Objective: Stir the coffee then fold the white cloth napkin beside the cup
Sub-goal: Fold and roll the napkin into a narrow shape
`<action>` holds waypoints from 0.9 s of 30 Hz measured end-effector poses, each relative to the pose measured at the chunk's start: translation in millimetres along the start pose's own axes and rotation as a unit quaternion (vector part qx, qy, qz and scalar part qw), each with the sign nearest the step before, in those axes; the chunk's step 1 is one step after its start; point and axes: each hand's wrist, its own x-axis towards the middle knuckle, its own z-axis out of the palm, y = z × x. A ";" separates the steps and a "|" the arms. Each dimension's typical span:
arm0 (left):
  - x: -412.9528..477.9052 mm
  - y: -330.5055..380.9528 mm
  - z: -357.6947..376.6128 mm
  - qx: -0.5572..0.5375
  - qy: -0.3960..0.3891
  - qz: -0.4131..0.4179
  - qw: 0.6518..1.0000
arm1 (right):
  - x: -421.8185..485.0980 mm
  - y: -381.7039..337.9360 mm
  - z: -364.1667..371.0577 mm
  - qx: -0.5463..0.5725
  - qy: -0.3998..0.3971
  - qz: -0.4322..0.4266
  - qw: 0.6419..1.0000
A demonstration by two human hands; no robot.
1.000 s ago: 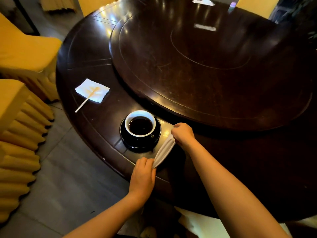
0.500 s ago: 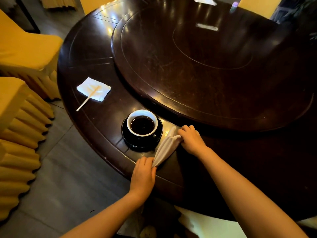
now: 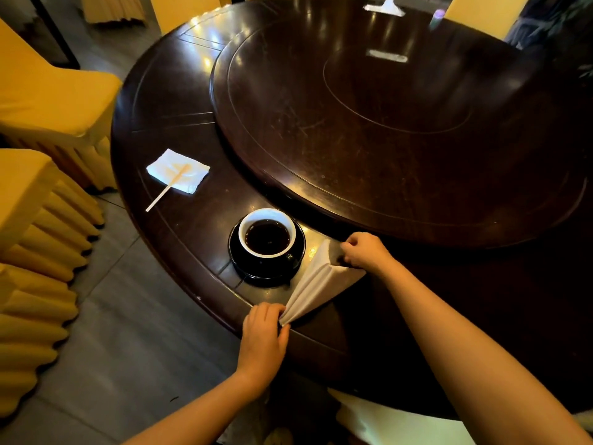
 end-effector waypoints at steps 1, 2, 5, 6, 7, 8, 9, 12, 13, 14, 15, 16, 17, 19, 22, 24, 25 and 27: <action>-0.3 0.5 0.3 0.000 0.001 -0.001 1.000 | 2.1 -10.2 3.2 0.035 -0.022 0.027 0.999; -0.2 1.2 0.9 -0.002 0.002 -0.002 1.000 | 4.5 -19.0 6.5 0.037 -0.042 0.050 0.997; 0.2 2.5 3.0 -0.004 0.002 -0.005 1.000 | 12.0 -34.7 15.8 -0.023 -0.068 0.070 0.995; 0.0 2.1 3.5 -0.003 0.000 -0.007 1.000 | 15.2 -37.7 18.2 -0.033 -0.065 0.067 0.995; -0.3 1.2 4.1 -0.001 -0.001 -0.007 1.000 | 17.9 -40.2 19.8 -0.037 -0.056 0.063 0.996; -0.6 0.2 4.9 0.000 -0.003 -0.005 1.000 | 19.2 -43.0 20.7 -0.036 -0.044 0.061 0.997; -0.9 -0.4 5.2 0.001 -0.003 -0.003 1.000 | 20.4 -45.3 21.6 -0.031 -0.029 0.060 0.997; -1.7 -1.3 5.5 0.002 0.001 0.001 1.000 | 20.4 -48.5 25.1 -0.013 -0.006 0.073 0.997; -1.8 -1.4 5.4 0.001 0.002 0.003 1.000 | 21.6 -47.7 27.2 -0.014 -0.007 0.079 0.997; -1.5 -1.0 5.0 0.001 0.003 0.006 1.000 | 22.7 -46.6 29.1 -0.012 -0.008 0.081 0.997; -1.2 -1.2 4.6 0.002 0.004 0.011 1.000 | 24.3 -45.0 30.5 -0.010 -0.007 0.078 0.997; -0.6 -1.9 3.9 0.003 0.006 0.013 1.000 | 25.4 -43.6 30.8 -0.004 0.000 0.074 0.997; -0.3 -3.1 2.8 0.003 0.006 0.015 1.000 | 26.4 -41.4 30.2 0.004 0.013 0.067 0.998; -0.5 -5.5 -0.4 0.004 0.006 0.018 1.000 | 22.5 -35.5 25.3 0.029 0.051 0.054 0.997; -1.4 -8.7 -4.6 0.010 -0.006 0.025 1.000 | 1.2 -19.8 19.3 0.027 0.126 0.053 0.990; -1.9 -7.4 -7.5 0.014 -0.014 0.031 0.999 | -20.1 -4.0 22.9 0.019 0.204 0.060 0.977; -1.9 -6.5 -8.7 0.012 -0.018 0.030 0.999 | -31.4 4.0 27.1 0.020 0.241 0.063 0.968; -0.7 -4.3 -10.1 0.009 -0.020 0.029 0.999 | -52.1 20.0 38.3 0.024 0.283 0.083 0.955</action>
